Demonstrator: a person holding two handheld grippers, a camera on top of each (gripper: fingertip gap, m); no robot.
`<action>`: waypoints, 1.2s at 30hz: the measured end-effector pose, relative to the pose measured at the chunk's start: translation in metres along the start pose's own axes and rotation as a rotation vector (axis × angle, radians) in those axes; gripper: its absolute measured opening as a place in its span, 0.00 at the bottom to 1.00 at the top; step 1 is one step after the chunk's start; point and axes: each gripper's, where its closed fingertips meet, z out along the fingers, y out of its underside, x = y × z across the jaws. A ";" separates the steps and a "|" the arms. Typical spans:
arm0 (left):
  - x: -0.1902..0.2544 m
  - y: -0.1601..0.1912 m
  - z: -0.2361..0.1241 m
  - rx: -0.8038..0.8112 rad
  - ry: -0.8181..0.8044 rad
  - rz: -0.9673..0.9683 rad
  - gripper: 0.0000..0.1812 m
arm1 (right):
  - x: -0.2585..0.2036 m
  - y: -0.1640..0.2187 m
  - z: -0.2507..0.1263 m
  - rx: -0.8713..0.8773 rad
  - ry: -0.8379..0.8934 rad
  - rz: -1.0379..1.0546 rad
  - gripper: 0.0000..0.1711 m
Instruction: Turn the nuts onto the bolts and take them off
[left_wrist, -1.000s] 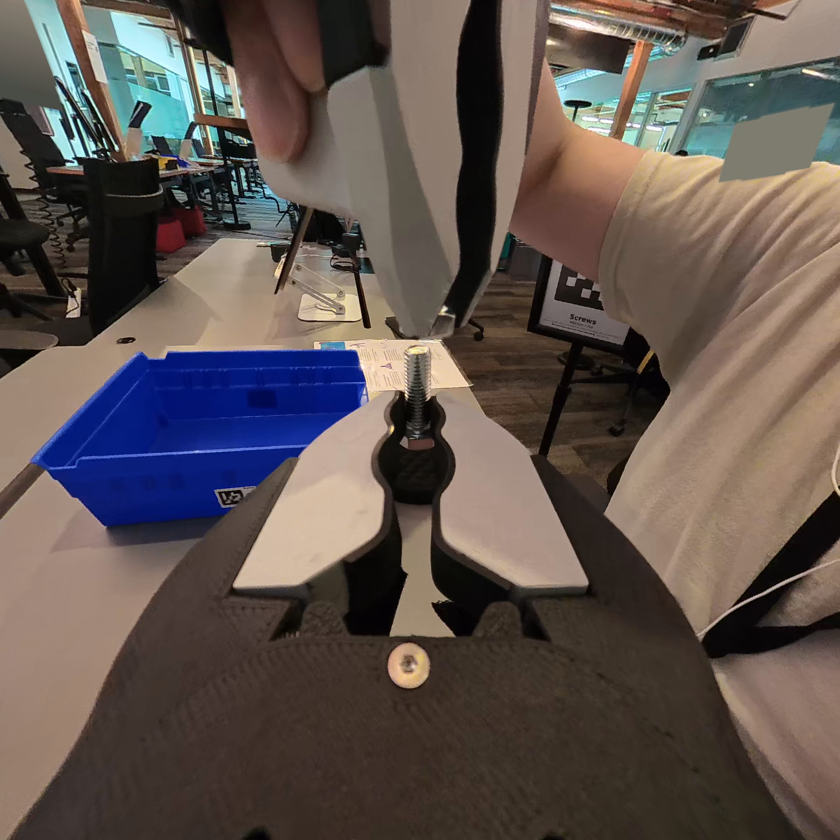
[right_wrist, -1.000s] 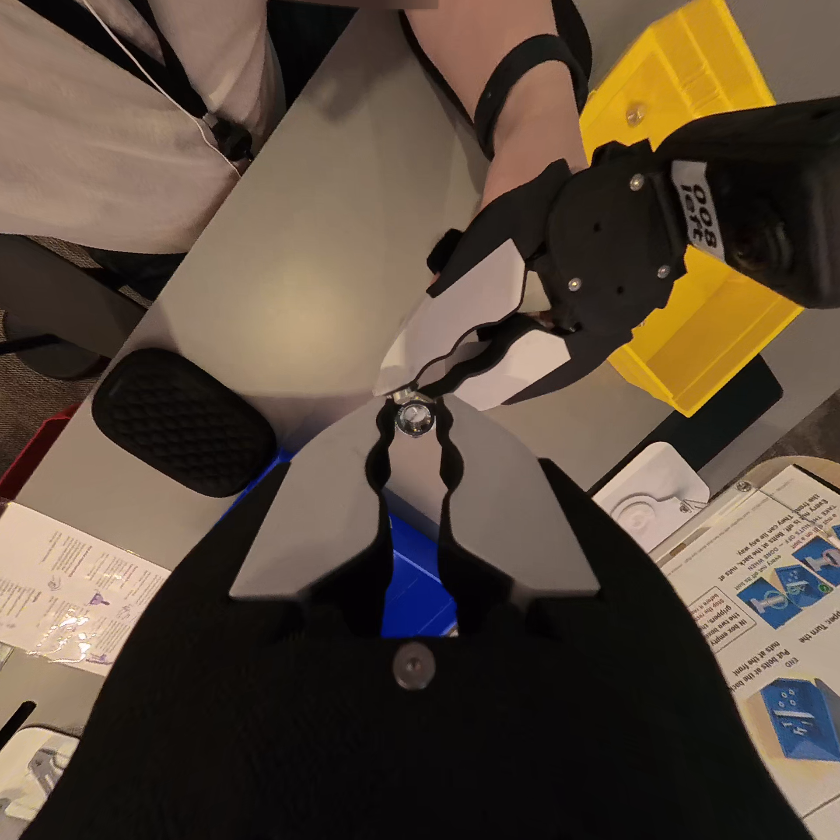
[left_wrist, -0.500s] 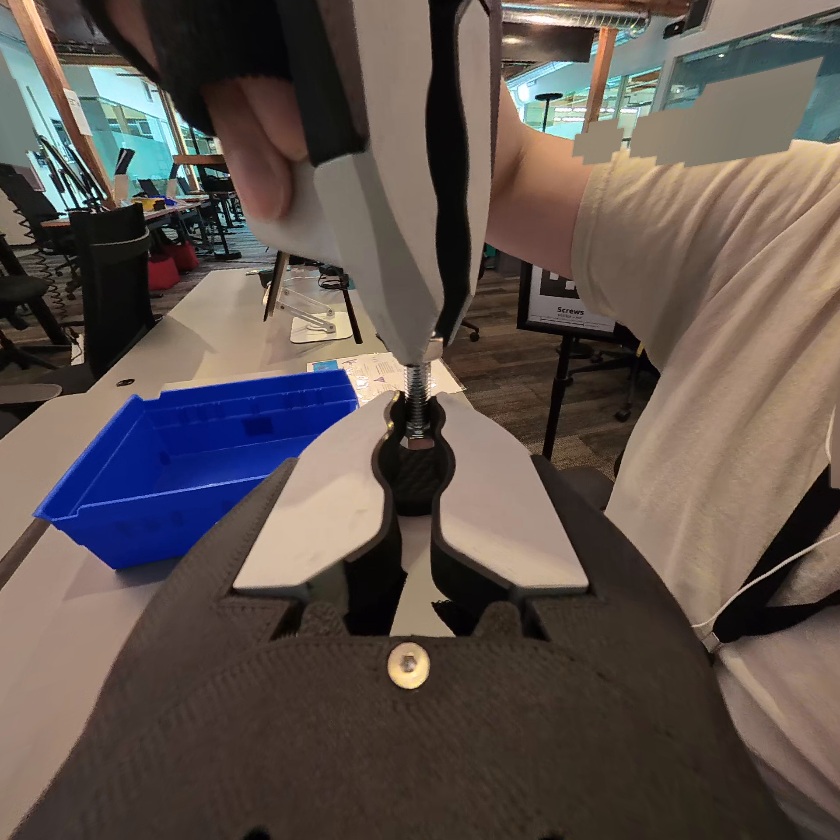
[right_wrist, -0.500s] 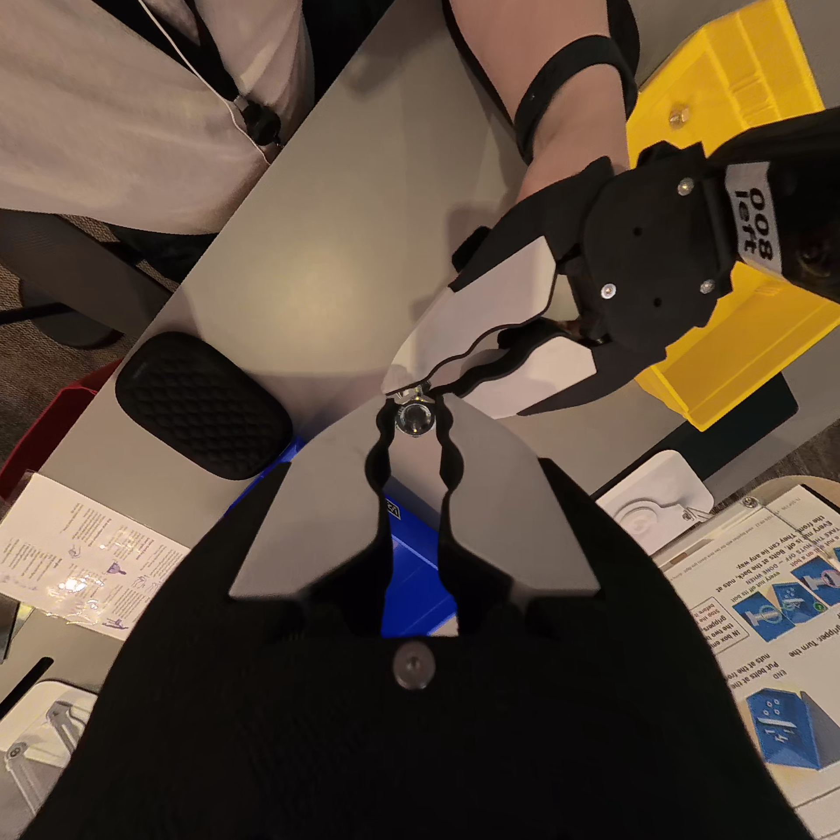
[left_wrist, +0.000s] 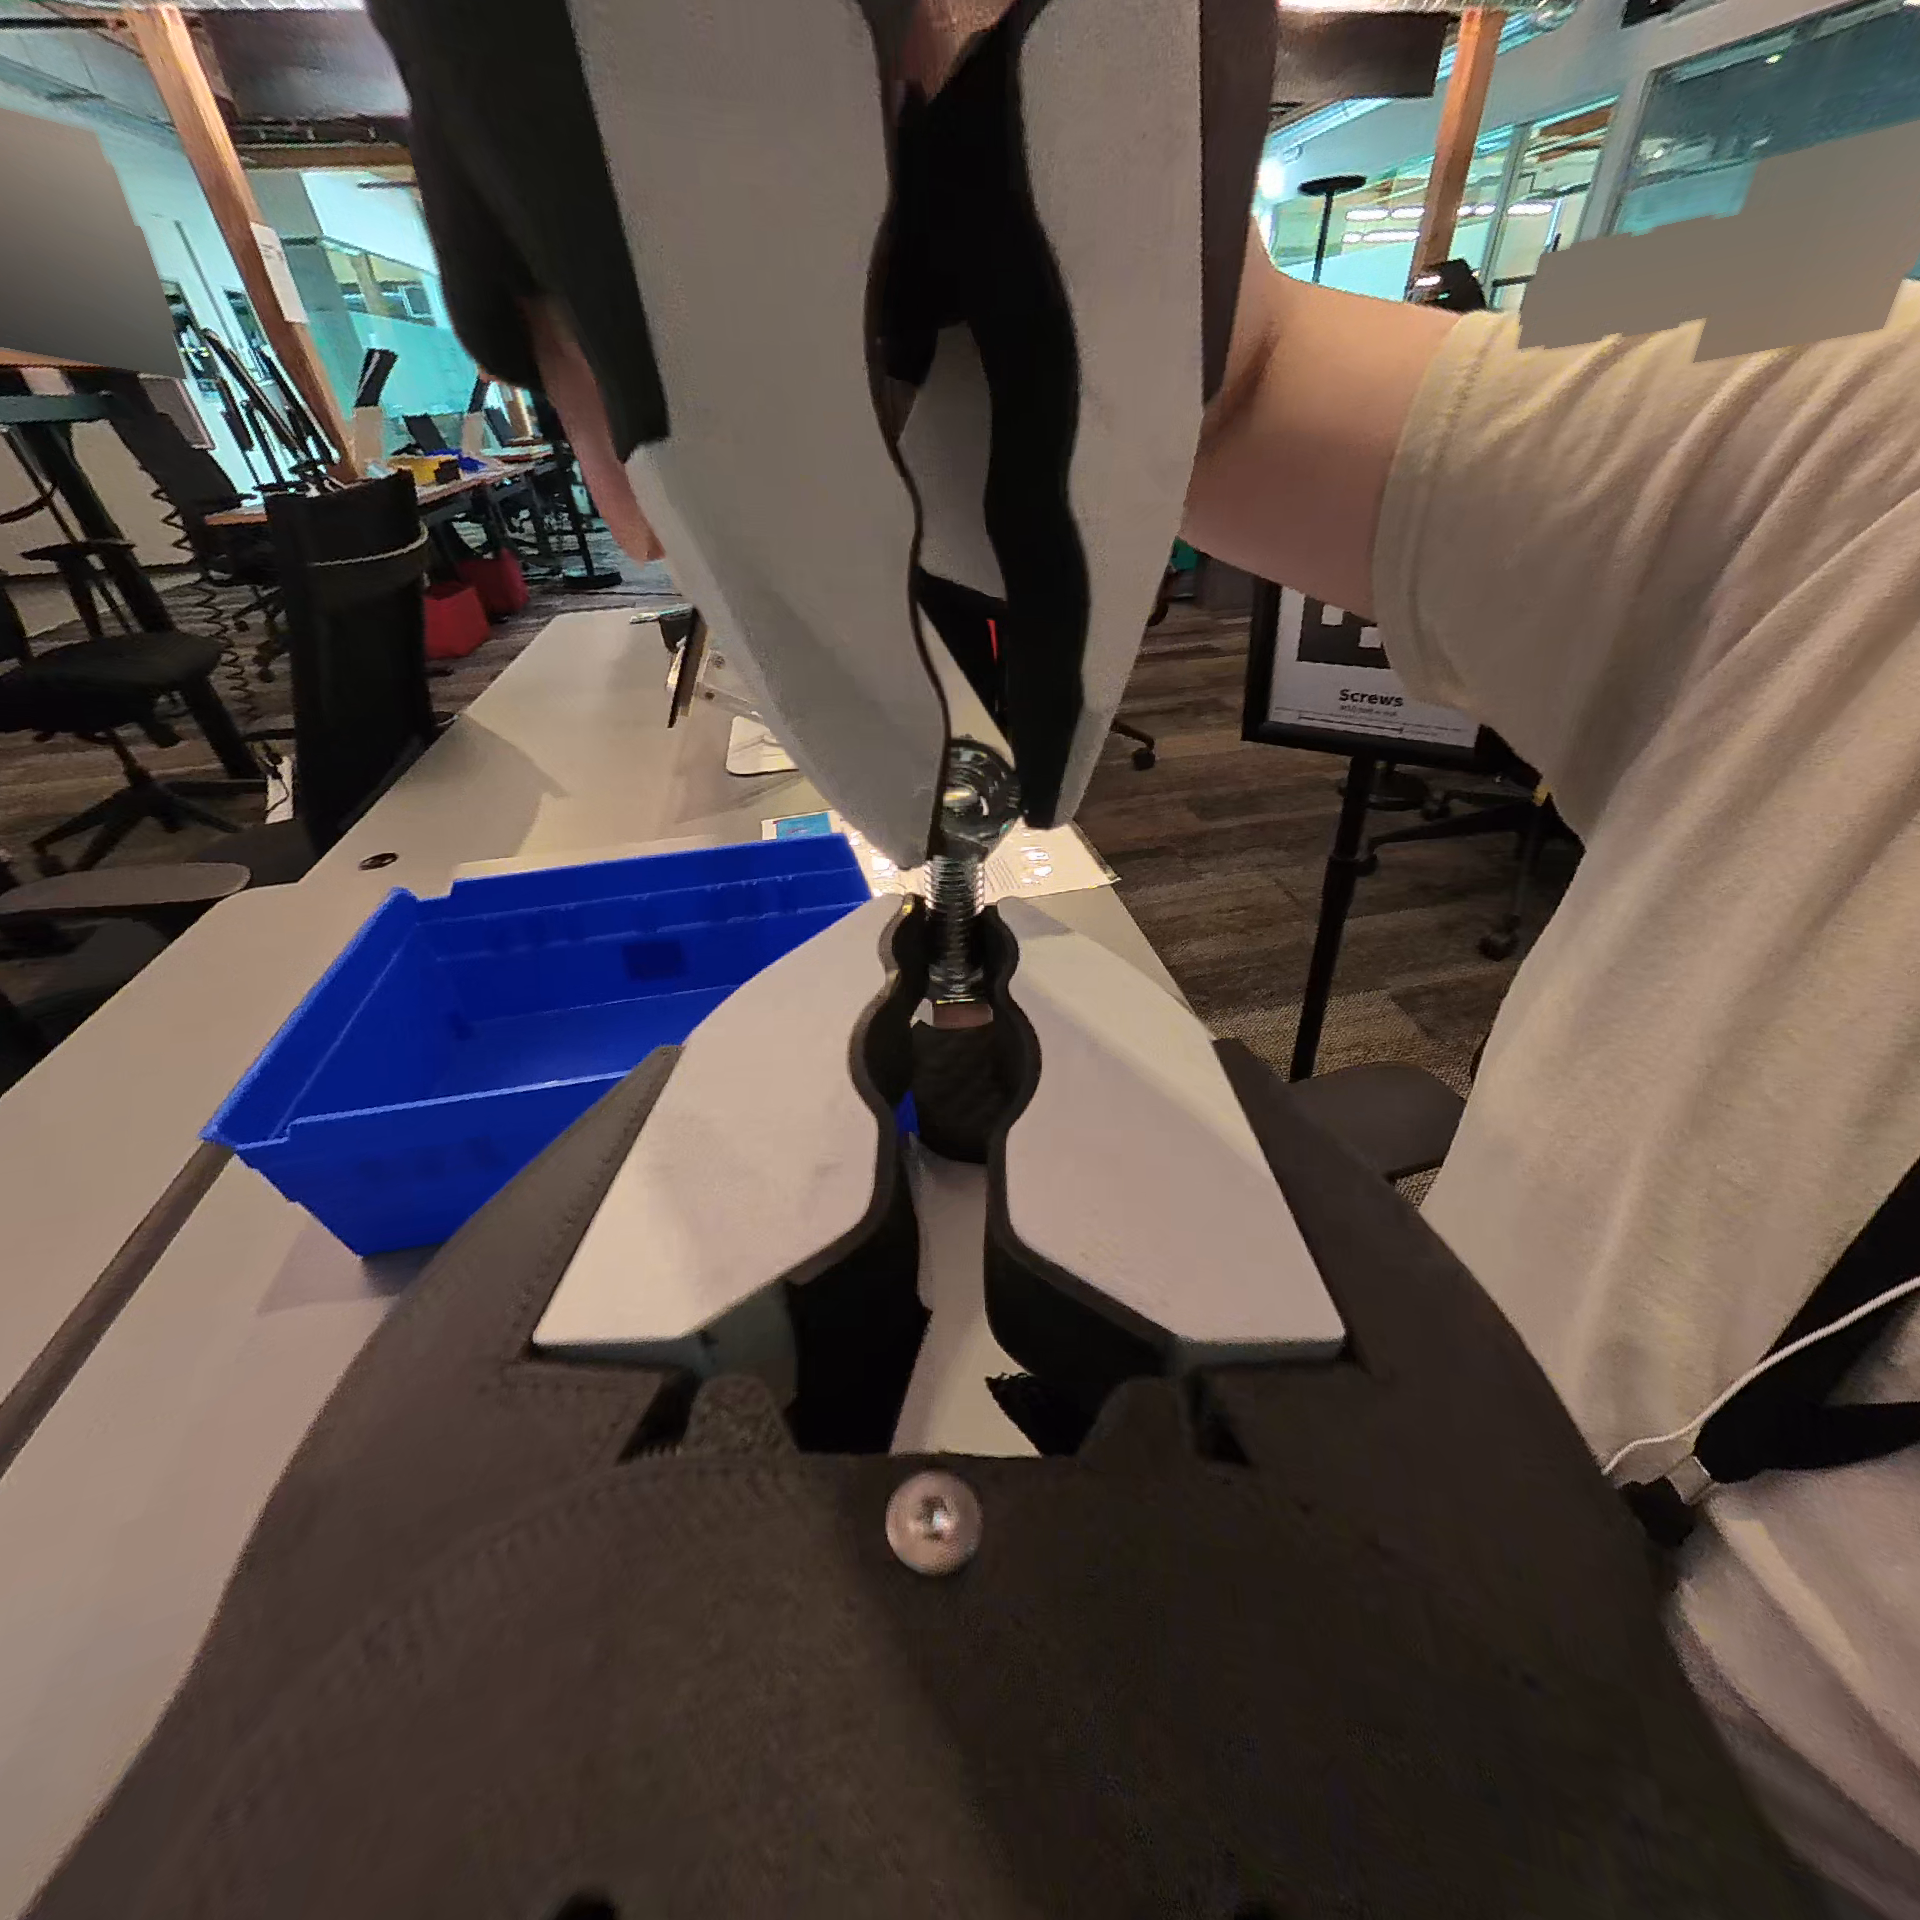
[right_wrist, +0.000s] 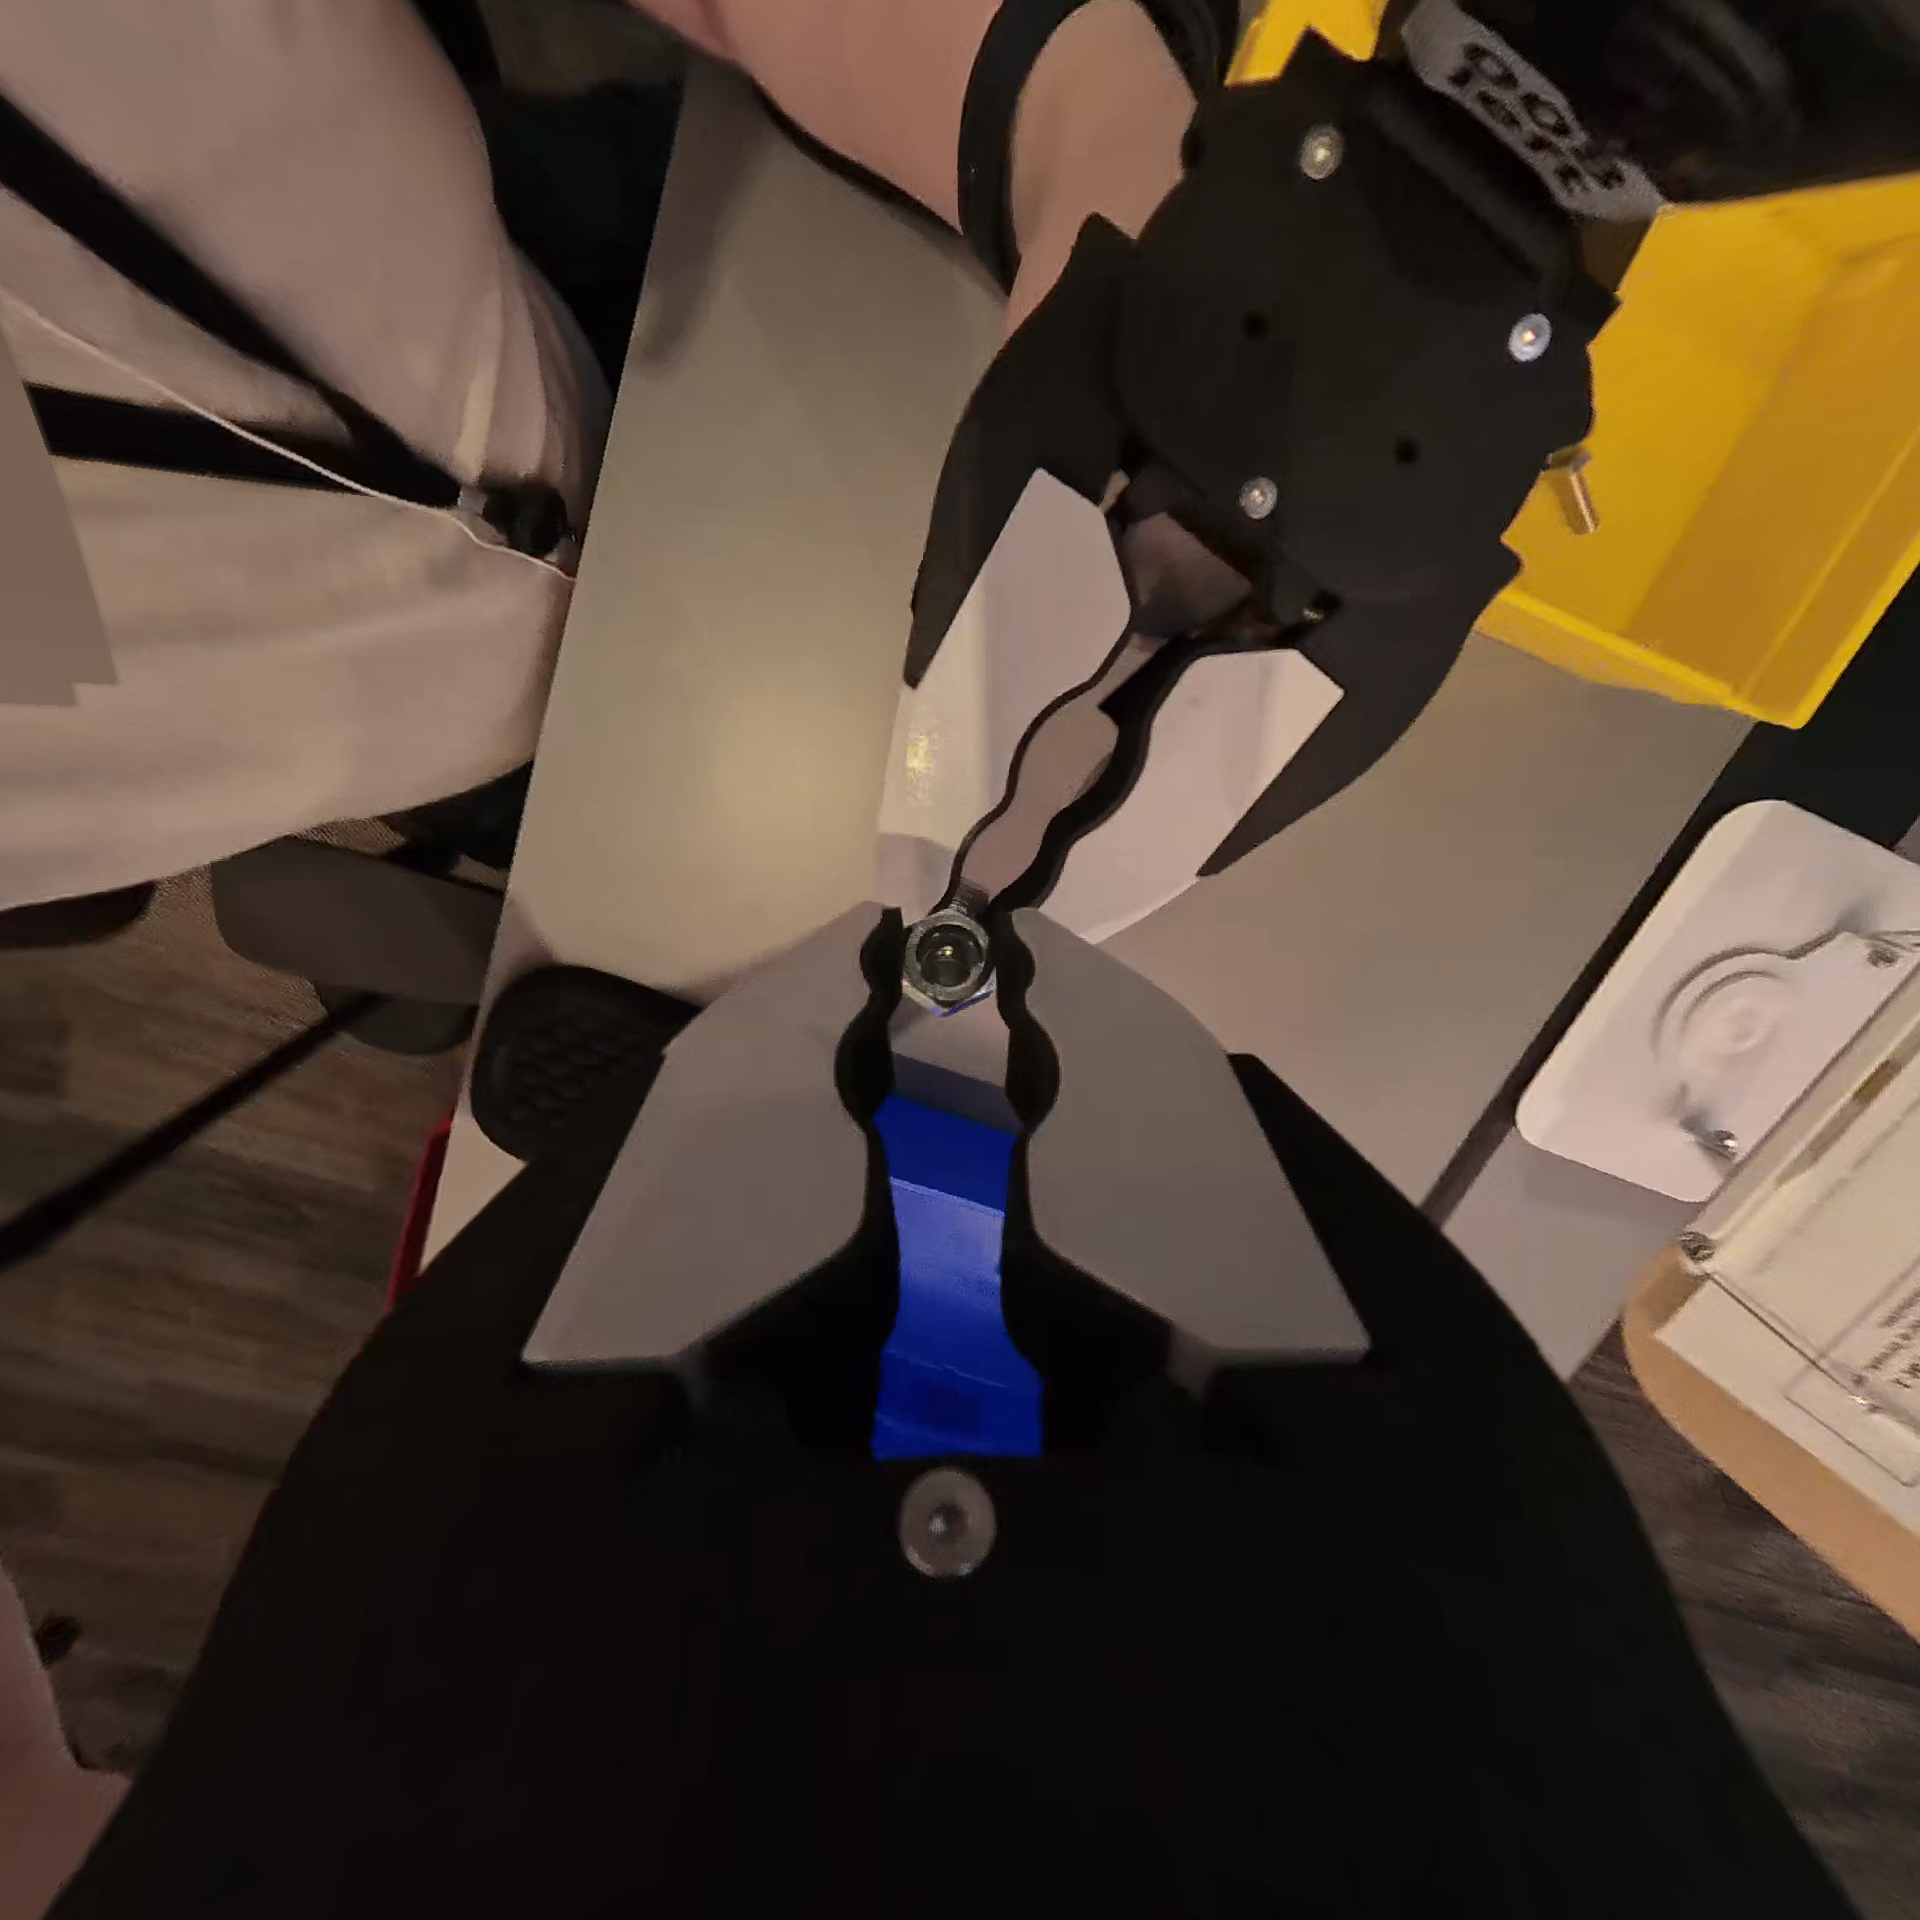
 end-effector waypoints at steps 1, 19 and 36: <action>0.000 0.000 0.000 0.003 0.003 0.000 0.05 | -0.001 0.000 0.000 0.010 -0.003 0.001 0.11; -0.006 -0.020 -0.011 0.114 -0.073 0.029 0.05 | 0.007 -0.015 -0.026 0.523 0.154 0.027 0.11; 0.028 -0.020 -0.004 0.111 0.145 0.023 0.05 | -0.022 -0.025 -0.020 0.530 0.060 -0.231 0.11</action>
